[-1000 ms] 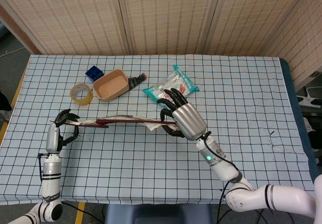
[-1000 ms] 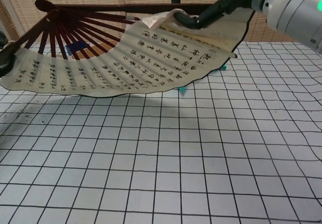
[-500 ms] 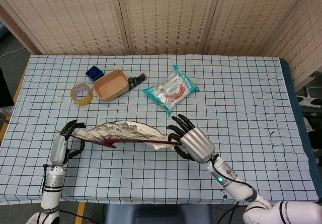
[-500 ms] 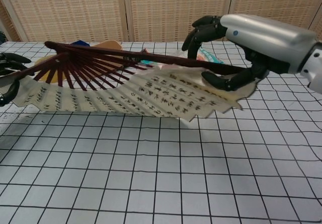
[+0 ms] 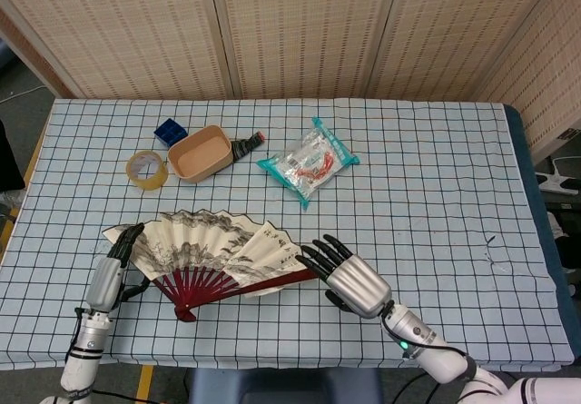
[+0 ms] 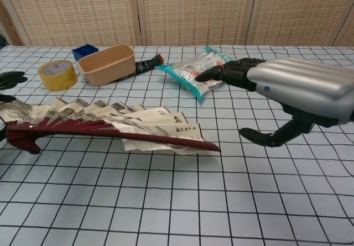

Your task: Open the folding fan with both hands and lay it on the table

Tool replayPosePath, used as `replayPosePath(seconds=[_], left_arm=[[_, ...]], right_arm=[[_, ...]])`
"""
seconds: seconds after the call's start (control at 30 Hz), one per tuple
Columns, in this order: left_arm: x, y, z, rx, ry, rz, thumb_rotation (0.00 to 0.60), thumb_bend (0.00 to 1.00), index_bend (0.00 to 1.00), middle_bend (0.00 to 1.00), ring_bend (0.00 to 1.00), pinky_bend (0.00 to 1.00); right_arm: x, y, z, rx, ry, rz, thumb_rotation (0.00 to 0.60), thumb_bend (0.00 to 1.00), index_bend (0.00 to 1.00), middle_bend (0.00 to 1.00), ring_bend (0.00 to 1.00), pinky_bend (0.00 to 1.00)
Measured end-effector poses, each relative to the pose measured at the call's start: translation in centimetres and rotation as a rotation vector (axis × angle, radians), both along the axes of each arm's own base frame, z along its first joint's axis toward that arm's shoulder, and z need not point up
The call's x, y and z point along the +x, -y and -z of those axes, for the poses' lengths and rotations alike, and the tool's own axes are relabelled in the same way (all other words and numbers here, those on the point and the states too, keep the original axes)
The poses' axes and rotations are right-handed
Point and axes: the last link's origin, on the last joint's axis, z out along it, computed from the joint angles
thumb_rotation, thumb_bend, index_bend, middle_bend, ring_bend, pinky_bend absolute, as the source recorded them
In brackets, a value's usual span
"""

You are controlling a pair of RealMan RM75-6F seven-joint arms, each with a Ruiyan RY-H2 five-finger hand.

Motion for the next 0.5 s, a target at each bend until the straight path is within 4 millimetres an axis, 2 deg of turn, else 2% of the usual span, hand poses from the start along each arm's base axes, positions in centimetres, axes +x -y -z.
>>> replayPosePath(seconds=[0.27,0.37,0.5], left_arm=[[-2.1,2.4,0.1,-0.018,-0.446,0.072,0.6,0.46,0.0,0.0,0.0,0.11],[-2.0,3.4,-0.5,0.006,-0.593,0.139,0.6,0.46,0.0,0.0,0.0,0.1],[-1.6,4.0,-1.8,0.005,-0.665,0.178,0.6,0.46,0.0,0.0,0.0,0.1]], right_arm=[[-1.5,-1.0,0.4,-0.011,-0.092,-0.024,0.6,0.37,0.0,0.0,0.0,0.0],[-1.6,-1.1,0.2,-0.018,-0.086,-0.019,0.6,0.37,0.0,0.0,0.0,0.0],[-1.9,-1.1,-0.2,-0.023,-0.073,-0.007,0.6,0.37,0.0,0.0,0.0,0.0]])
